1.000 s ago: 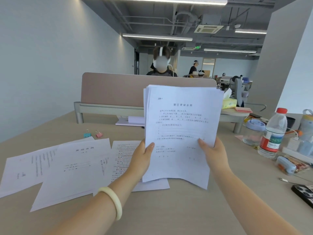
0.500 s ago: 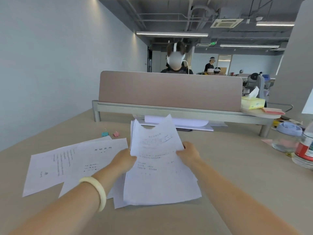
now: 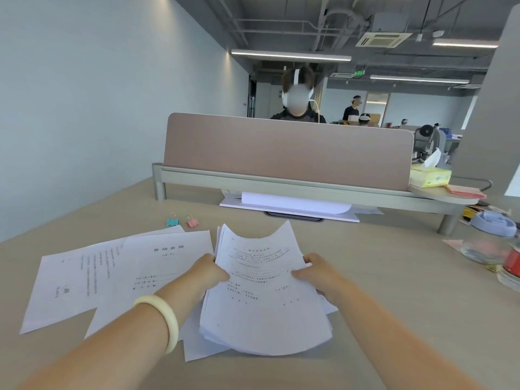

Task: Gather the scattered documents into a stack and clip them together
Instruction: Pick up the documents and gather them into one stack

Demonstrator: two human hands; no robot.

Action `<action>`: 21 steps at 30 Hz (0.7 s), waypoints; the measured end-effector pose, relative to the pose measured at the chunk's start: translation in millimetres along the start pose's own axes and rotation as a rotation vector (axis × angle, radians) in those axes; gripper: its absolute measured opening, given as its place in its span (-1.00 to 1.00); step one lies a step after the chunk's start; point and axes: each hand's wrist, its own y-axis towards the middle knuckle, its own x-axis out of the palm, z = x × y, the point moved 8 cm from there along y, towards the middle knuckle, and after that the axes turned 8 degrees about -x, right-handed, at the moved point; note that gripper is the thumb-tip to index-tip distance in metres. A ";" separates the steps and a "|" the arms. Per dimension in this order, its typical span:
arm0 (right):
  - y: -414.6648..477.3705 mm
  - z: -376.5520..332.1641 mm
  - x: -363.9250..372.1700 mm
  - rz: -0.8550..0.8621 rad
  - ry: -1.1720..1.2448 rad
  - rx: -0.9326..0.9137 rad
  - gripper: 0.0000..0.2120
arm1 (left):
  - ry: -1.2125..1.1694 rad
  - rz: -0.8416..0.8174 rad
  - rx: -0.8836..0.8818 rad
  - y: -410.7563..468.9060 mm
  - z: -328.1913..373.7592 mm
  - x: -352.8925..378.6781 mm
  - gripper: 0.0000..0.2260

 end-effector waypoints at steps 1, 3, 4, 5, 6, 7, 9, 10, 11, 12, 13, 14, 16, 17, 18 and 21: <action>-2.8 -2.4 -0.6 -0.001 -0.016 -0.026 -0.80 | -0.011 0.008 0.012 1.0 -1.0 1.3 -0.63; -13.0 -6.7 -5.3 0.043 -0.271 -0.069 -0.58 | -0.066 0.029 0.042 -0.1 -0.9 -0.6 -0.46; -16.6 -3.3 -5.1 0.015 -0.524 -0.080 -0.53 | -0.100 0.036 0.059 0.4 -0.4 -4.5 -0.42; -23.5 -2.1 -1.4 -0.042 -0.783 -0.117 -0.53 | -0.113 0.039 0.081 1.1 0.8 -11.2 -0.41; -30.0 -0.3 3.2 -0.083 -0.979 -0.163 -0.53 | -0.113 0.031 0.106 1.1 2.6 -19.6 -0.43; -36.3 1.7 6.6 -0.109 -1.084 -0.201 -0.54 | -0.114 0.010 0.124 -0.6 4.7 -28.7 -0.47; -42.1 7.1 5.7 -0.140 -1.045 -0.214 -0.62 | -0.154 -0.055 0.131 -2.7 4.9 -51.2 -0.52; -40.5 10.3 0.3 -0.152 -0.965 -0.203 -0.62 | -0.171 -0.090 0.124 -3.5 3.5 -62.3 -0.52; -36.4 13.5 -5.1 -0.186 -0.896 -0.197 -0.59 | -0.175 -0.131 0.115 -4.0 1.8 -71.7 -0.53; -31.2 19.6 -10.0 -0.243 -0.847 -0.184 -0.55 | -0.174 -0.179 0.109 -2.2 0.4 -78.6 -0.54; -27.7 22.5 -14.7 -0.299 -0.804 -0.194 -0.50 | -0.166 -0.231 0.102 -1.2 0.3 -81.0 -0.51; -21.3 27.2 -20.4 -0.337 -0.734 -0.215 -0.46 | -0.155 -0.276 0.094 0.8 0.4 -80.1 -0.47; -12.3 35.1 -28.1 -0.366 -0.490 -0.223 -0.44 | -0.112 -0.326 0.083 2.9 1.7 -69.0 -0.46; -8.8 38.1 -33.6 -0.317 -0.373 -0.222 -0.43 | -0.099 -0.350 0.082 3.3 2.5 -59.3 -0.49; -3.7 40.9 -45.4 -0.201 -0.295 -0.223 -0.41 | -0.098 -0.369 0.081 5.6 2.5 -49.3 -0.50; -8.0 48.3 -100.7 0.342 -0.305 -0.155 -0.48 | -0.110 -0.386 0.057 12.4 5.8 -21.5 -0.52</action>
